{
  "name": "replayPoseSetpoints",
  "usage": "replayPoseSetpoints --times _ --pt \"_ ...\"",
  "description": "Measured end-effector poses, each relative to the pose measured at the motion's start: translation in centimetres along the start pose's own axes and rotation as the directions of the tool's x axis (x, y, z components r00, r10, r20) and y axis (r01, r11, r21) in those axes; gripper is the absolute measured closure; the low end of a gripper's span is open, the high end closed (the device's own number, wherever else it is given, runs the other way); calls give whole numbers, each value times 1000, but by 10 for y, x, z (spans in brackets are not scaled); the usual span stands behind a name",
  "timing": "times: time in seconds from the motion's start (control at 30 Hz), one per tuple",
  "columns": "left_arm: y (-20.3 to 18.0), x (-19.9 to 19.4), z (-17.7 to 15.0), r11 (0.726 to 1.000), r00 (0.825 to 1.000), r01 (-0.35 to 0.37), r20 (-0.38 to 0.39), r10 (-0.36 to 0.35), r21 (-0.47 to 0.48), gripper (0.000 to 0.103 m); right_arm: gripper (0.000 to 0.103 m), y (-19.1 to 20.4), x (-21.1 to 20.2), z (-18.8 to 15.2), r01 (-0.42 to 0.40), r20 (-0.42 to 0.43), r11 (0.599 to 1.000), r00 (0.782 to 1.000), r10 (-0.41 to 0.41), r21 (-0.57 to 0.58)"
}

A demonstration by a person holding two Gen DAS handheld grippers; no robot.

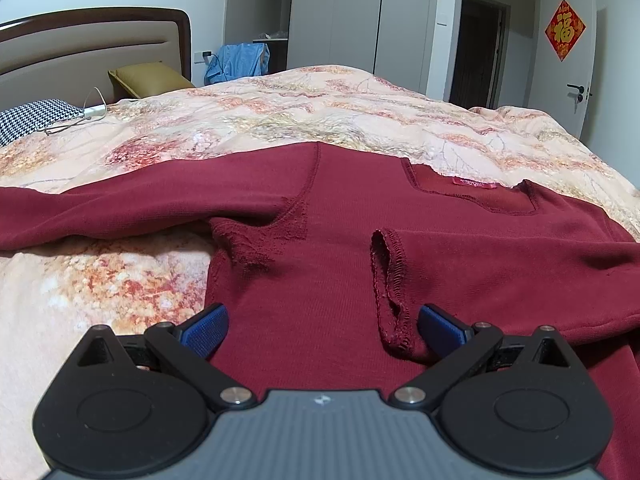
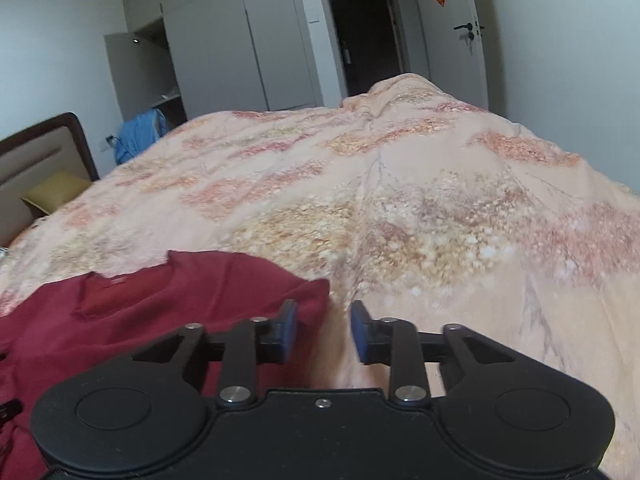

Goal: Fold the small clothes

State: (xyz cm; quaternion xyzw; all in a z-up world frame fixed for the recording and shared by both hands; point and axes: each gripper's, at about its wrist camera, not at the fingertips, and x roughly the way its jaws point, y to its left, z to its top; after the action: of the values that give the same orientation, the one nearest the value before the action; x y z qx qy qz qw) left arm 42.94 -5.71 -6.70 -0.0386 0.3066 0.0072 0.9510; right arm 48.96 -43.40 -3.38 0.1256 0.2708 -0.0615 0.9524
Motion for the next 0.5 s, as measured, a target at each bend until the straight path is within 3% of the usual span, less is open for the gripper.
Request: replayPoseSetpoints --times 0.1,0.3,0.5 --pt "0 0 -1 1000 1000 0 2 0 -1 0 49 4 -30 -18 -8 8 1000 1000 8 -16" --pt "0 -1 -1 1000 1000 0 3 0 0 0 47 14 -73 -65 -6 -16 996 1000 4 -94" --pt "0 -1 -1 1000 1000 1 3 -1 -1 0 48 39 -67 -82 7 -24 973 1000 -13 -230"
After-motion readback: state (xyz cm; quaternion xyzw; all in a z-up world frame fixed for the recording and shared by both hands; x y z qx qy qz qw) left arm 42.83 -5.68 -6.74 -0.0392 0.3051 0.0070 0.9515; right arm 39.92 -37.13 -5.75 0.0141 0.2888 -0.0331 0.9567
